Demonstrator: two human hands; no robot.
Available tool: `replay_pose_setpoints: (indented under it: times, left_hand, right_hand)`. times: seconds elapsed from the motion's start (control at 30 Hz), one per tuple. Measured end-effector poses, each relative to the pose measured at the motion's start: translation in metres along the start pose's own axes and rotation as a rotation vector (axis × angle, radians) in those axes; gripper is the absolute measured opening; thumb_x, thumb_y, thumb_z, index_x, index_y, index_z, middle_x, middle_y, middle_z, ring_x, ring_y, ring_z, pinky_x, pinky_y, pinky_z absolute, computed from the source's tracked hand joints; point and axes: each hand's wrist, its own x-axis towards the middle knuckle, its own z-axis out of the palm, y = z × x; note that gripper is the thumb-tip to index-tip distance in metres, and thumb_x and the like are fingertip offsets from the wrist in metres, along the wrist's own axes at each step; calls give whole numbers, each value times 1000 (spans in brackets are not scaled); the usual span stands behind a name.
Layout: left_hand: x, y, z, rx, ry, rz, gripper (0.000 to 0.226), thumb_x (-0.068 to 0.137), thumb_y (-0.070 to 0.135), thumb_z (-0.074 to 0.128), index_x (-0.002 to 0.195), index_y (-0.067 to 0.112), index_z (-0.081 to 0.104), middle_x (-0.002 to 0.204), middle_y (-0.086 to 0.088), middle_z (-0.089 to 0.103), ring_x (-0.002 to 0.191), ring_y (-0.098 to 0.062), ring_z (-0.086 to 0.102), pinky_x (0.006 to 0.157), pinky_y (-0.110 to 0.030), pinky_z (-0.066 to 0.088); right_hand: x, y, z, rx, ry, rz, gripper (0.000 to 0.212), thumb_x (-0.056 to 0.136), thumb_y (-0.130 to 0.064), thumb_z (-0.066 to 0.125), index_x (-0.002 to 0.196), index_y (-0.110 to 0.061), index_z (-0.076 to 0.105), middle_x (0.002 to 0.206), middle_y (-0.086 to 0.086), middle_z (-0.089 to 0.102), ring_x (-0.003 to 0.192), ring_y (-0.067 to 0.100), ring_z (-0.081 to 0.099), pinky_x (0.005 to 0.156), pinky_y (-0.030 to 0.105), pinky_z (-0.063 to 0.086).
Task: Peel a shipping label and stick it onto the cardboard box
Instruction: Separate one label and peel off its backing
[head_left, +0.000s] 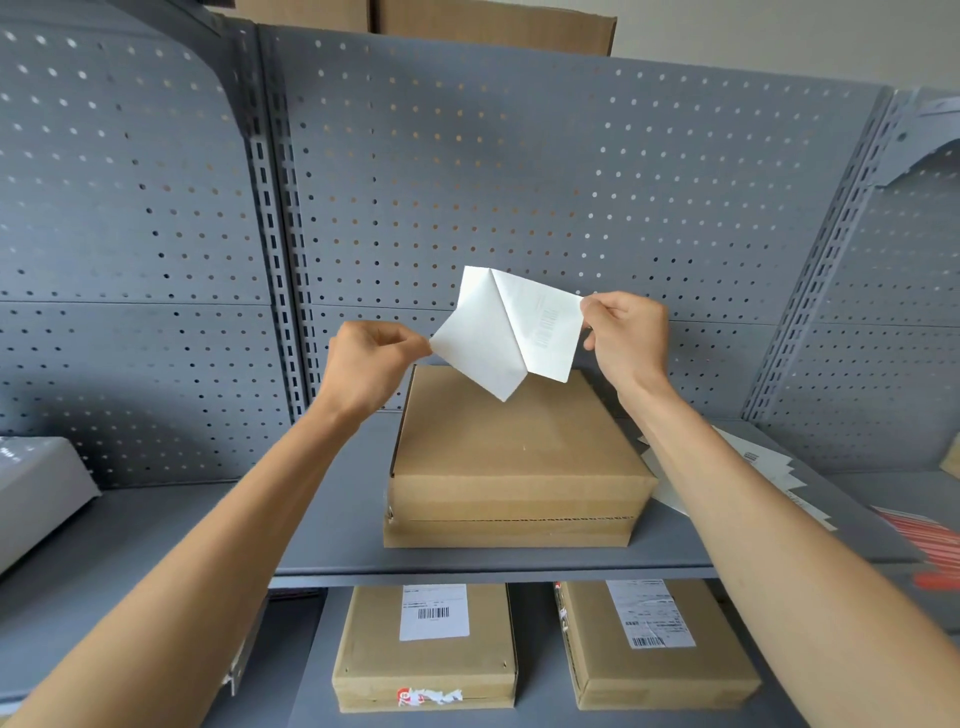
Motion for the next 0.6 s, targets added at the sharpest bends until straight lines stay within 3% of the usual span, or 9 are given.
replay_pose_setpoints:
  times: [0.1, 0.27, 0.43, 0.6]
  left_hand:
    - [5, -4, -11, -2, -8, -29, 14, 88, 18, 71, 79, 13, 80, 92, -13, 77, 72, -25, 52, 66, -35, 44]
    - [11, -11, -26, -2, 16, -50, 12, 83, 23, 73, 77, 17, 82, 89, -9, 79, 88, -32, 71, 77, -38, 52]
    - [11, -8, -39, -43, 58, -62, 14, 85, 17, 70, 79, 11, 81, 87, -9, 80, 96, -24, 75, 91, -47, 57]
    - [12, -9, -45, -91, 127, -73, 15, 87, 14, 67, 77, 9, 77, 87, -13, 79, 95, -27, 76, 92, -46, 56]
  right_hand:
    - [1, 1, -2, -1, 18, 14, 17, 90, -3, 59, 82, -4, 74, 72, 8, 69, 48, 8, 51, 44, 8, 39]
    - [2, 3, -4, 25, 42, 29, 17, 90, -3, 59, 81, -2, 73, 75, 10, 69, 46, 5, 50, 45, 9, 40]
    - [5, 7, -8, 60, 64, 43, 18, 90, -1, 58, 86, 10, 72, 73, 12, 62, 61, 17, 48, 44, 9, 40]
    - [7, 10, -9, 59, 73, 80, 19, 91, -2, 58, 81, -4, 74, 68, 0, 66, 52, 7, 50, 45, 10, 42]
